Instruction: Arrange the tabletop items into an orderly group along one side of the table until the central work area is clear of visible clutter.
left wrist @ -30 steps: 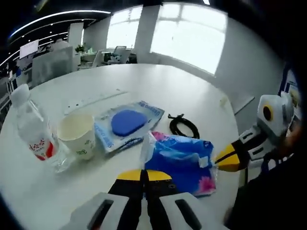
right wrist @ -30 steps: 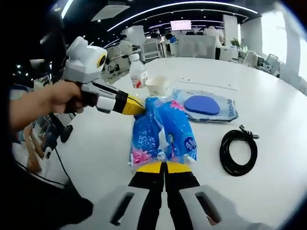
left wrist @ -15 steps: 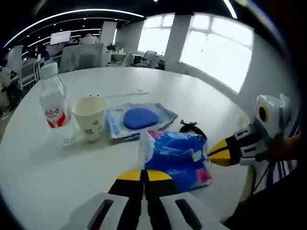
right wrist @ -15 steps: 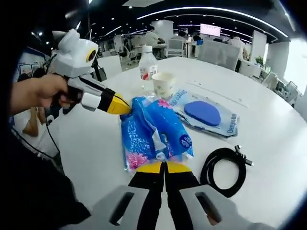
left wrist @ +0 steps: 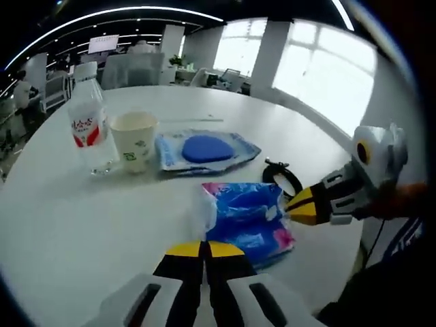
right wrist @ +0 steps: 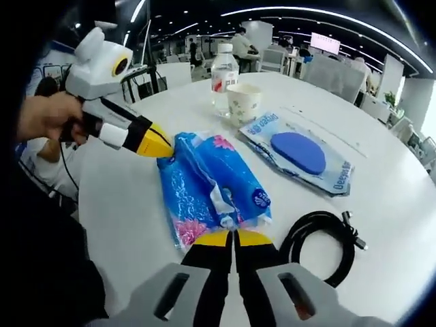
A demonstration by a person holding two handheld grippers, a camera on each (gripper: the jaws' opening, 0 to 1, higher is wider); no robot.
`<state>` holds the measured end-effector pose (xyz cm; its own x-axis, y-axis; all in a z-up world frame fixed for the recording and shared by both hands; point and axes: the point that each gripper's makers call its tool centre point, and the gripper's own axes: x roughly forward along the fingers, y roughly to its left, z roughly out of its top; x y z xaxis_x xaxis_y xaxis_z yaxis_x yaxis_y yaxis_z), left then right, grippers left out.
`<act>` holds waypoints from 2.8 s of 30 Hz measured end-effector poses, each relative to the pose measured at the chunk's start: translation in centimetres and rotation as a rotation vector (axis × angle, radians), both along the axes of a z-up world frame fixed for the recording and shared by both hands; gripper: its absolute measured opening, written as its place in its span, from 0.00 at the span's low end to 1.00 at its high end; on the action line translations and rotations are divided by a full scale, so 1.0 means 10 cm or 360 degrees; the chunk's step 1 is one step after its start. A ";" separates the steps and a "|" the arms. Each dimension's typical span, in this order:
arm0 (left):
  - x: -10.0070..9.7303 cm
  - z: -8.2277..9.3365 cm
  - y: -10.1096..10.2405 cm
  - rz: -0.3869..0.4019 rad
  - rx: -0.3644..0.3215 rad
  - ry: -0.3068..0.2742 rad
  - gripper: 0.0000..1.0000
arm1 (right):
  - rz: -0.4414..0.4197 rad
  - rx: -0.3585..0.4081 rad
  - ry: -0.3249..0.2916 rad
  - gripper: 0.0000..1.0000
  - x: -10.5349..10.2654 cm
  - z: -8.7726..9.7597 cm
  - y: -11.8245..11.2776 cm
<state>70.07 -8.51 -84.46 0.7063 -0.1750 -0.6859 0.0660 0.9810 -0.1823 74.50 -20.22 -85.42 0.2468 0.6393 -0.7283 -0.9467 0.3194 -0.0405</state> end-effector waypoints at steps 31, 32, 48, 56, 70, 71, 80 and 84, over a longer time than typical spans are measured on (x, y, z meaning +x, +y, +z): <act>0.01 -0.10 0.06 -0.0095 0.0004 -0.0015 0.07 | -0.0484 0.0207 0.0316 0.21 -0.03 0.09 -0.08; 0.01 -0.10 0.06 -0.0096 0.0006 -0.0013 0.06 | -0.0482 0.0205 0.0327 0.19 -0.04 0.08 -0.06; -0.06 -0.05 -0.03 -0.0143 -0.0017 0.0016 0.00 | -0.0539 0.0250 0.0406 0.00 -0.09 0.10 -0.06; -0.02 0.11 -0.05 -0.0160 0.0025 -0.0038 0.00 | -0.0584 0.0293 0.0367 0.00 -0.03 0.30 -0.11; 0.25 0.51 -0.14 -0.0164 0.0013 -0.0153 0.00 | -0.0662 0.0343 0.0299 0.00 0.28 0.62 -0.20; 0.28 0.54 -0.14 -0.0169 0.0019 -0.0163 0.00 | -0.0667 0.0347 0.0297 0.00 0.32 0.63 -0.21; 0.49 0.70 -0.24 -0.0158 0.0002 -0.0181 0.00 | -0.0682 0.0372 0.0287 0.00 0.54 0.80 -0.31; 0.59 0.76 -0.31 -0.0172 0.0012 -0.0202 0.00 | -0.0687 0.0376 0.0266 0.00 0.64 0.87 -0.36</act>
